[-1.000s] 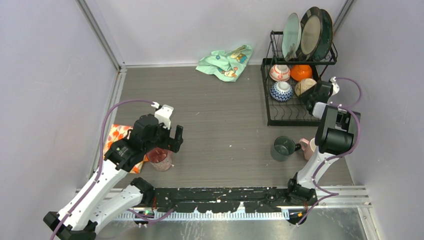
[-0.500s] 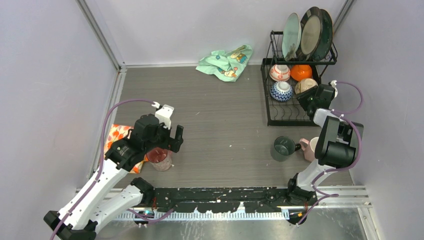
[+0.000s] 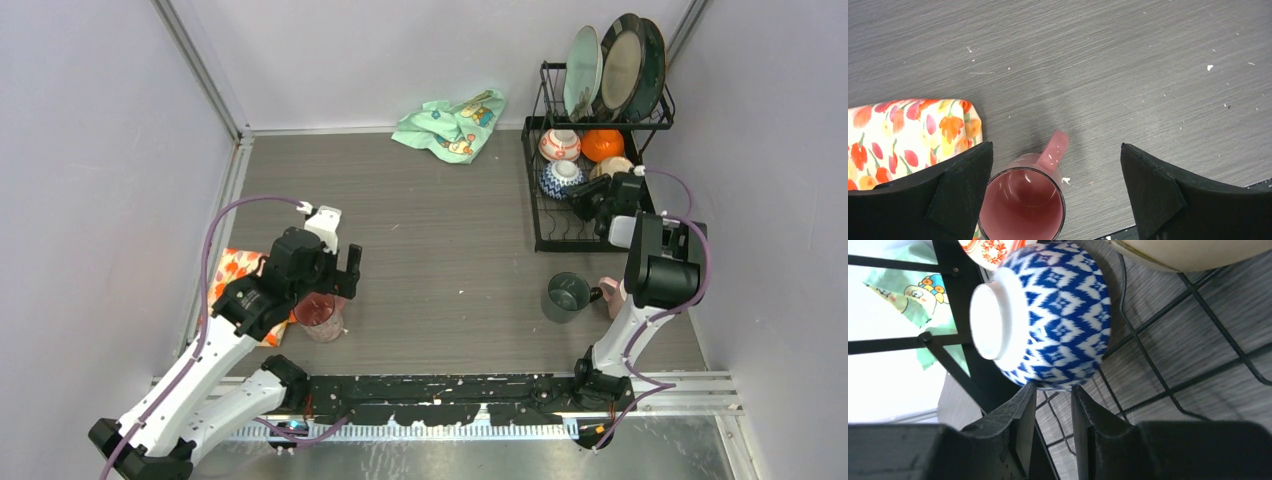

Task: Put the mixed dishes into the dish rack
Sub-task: Move the bowl to the dish rack.

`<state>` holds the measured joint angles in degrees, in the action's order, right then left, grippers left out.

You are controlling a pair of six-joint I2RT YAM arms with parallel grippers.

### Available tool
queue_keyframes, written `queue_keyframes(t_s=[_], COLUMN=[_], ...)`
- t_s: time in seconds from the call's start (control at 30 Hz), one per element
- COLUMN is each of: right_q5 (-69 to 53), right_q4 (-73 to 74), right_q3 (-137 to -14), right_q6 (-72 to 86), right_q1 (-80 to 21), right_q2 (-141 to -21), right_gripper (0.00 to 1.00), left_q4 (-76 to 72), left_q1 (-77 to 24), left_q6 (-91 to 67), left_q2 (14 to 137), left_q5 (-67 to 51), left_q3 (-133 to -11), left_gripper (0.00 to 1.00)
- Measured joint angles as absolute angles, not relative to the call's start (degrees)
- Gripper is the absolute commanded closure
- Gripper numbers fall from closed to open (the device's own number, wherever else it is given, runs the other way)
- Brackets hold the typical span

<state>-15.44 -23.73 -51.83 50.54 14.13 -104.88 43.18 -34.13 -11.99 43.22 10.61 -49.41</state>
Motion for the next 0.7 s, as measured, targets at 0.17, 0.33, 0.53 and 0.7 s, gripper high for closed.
queue_keyframes(t_s=[0.17, 0.33, 0.53, 0.7], right_q5=[-15.99, -15.99, -15.94, -15.57], right_q4=[-26.57, -26.55, -23.11, -13.82], right_q3=[-52.03, -53.84, -54.98, -54.76], right_q6=[53.19, 53.34, 51.7, 48.12], right_q1=[13.67, 13.67, 13.67, 13.61], right_q2=[-108.14, -108.53, -107.35, -100.57], right_gripper=[0.64, 0.64, 0.57, 0.42], left_q4=[44.47, 46.48, 49.23, 53.45], left_q1=[-34.13, -34.13, -34.13, -34.13], left_q6=[-16.34, -22.59, -32.1, -39.92], left_q2=[44.1, 43.53, 40.53, 40.69], left_q5=[15.2, 18.76, 25.23, 30.94], left_q3=[-49.41, -49.41, -49.41, -49.45], left_gripper=[0.0, 0.02, 0.1, 0.17])
